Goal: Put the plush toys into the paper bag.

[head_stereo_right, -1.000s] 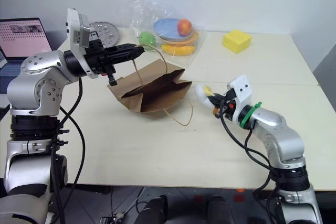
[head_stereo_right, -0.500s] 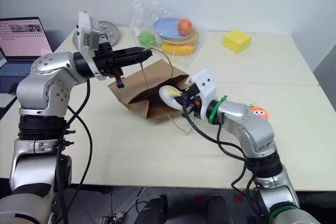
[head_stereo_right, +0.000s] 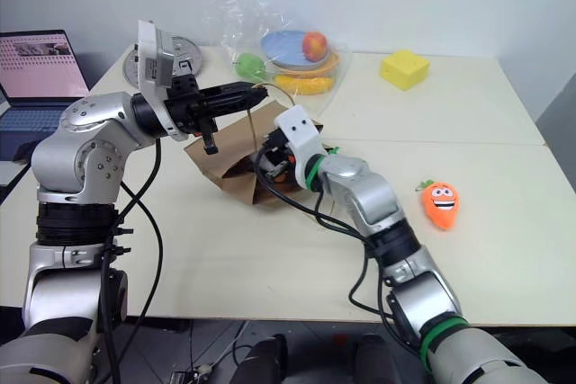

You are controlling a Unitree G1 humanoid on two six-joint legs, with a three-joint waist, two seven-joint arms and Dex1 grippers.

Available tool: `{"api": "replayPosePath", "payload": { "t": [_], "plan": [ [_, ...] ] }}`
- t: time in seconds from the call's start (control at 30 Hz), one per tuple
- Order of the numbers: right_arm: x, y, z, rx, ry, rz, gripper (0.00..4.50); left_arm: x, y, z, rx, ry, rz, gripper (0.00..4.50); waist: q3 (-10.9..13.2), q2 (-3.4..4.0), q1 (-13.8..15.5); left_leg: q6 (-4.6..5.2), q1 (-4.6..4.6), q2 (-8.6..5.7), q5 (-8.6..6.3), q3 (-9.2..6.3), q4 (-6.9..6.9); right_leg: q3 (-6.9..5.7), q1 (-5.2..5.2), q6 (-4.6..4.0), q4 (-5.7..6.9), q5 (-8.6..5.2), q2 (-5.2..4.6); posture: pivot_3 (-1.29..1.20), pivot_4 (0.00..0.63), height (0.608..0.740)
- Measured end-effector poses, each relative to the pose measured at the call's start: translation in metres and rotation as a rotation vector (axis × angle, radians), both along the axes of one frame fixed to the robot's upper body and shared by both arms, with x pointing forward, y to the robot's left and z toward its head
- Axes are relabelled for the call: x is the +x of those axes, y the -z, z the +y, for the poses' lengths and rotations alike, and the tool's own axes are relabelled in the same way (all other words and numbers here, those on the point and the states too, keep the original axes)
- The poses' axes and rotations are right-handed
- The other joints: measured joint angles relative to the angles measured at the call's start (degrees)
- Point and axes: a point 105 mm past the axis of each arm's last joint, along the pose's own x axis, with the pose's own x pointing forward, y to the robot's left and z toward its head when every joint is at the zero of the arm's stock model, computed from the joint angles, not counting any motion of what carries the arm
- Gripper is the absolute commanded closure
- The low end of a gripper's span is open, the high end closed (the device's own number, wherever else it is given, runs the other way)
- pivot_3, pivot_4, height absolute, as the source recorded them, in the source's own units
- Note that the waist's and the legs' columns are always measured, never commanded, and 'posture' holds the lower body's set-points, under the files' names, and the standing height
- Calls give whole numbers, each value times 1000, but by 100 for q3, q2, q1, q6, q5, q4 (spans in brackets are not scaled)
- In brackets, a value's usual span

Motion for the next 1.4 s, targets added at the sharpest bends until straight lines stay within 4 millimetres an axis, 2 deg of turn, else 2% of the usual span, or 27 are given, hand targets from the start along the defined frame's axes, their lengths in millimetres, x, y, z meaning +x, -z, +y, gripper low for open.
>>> {"api": "replayPosePath", "payload": {
  "t": [0.07, 0.17, 0.27, 0.5, 0.7, 0.9, 0.97, 1.07, 1.13, 1.23, 1.33, 1.4],
  "plan": [
    [0, 1, 11, 31, -10, 20, 4483, 0, -4, 1, -29, 0, 13, 4500, 0, 0, -37, -1, -1, 0, 0, 0, 0, 1, -6, 0, 9, 0, 0, 0, 150, 740],
    [0, 4, 16, 45, -22, 29, 3713, -2, -14, 1, -41, 5, -13, 4500, 0, 0, -44, -2, 0, -1, 1, 0, 0, 2, -7, 0, 13, 0, 0, 0, 150, 740],
    [1, 2, 14, 52, -28, 14, 2646, -2, -9, 5, -27, -4, -9, 4500, 0, 0, -44, -9, 0, 0, 5, -1, 0, 2, -8, 0, 19, 0, 0, 0, 150, 740],
    [-2, 6, -8, 37, -23, -3, 102, 0, -4, 7, -14, -17, -8, 4500, 0, 0, -46, -18, 0, 0, 11, -2, 0, 2, -12, 0, 24, 0, 0, 0, 150, 740],
    [-15, 4, -27, 28, -28, -19, 19, 1, 1, 5, 18, -16, -25, 4500, 0, 0, -44, -18, -1, 0, 11, -1, 0, 3, -13, 0, 25, 0, 0, 0, 150, 740],
    [-32, 1, -64, 9, 17, -21, 19, 4, 6, 8, 26, -29, -20, 4500, 0, 0, -32, -18, -1, 0, 11, -1, 1, 3, -12, 0, 24, -1, 0, 0, 150, 740],
    [-43, -6, -78, 49, 23, 6, 19, 5, 8, 7, 24, -30, -18, 4500, 0, 0, -29, -18, -3, 0, 11, -2, 1, 4, -12, 0, 24, -1, 0, 0, 150, 740],
    [-63, -24, -110, 93, 53, 3, 19, 8, 13, 11, 23, -47, -6, 4500, 0, 0, -6, -18, -8, 0, 11, -2, 0, 3, -12, 1, 18, -1, 0, 0, 150, 740],
    [-72, -26, -128, 85, 102, -12, 19, 8, 16, 11, 29, -47, -1, 4500, 0, 0, 3, -17, -6, 0, 11, -2, 0, 2, -12, 1, 19, -1, 0, 0, 150, 740],
    [-76, -11, -161, 36, 260, 12, 19, 8, 18, 13, 34, -48, 6, 4500, 0, -1, 19, -17, -7, 0, 11, 0, 2, 4, -11, 1, 18, -2, 0, 0, 150, 740],
    [-84, 33, -215, -145, 498, 76, 19, 8, 17, 15, 40, -47, 5, 4500, 0, -2, 107, -17, -10, -2, 10, 1, 2, 2, -8, 6, 6, -5, 0, 0, 150, 740],
    [-85, 48, -239, -195, 627, 90, 19, 9, 18, 17, 40, -53, 11, 4500, 0, -2, 111, -16, -10, -1, 11, 4, 5, 7, -8, 9, 6, -6, 0, 0, 150, 740]
  ]
}}
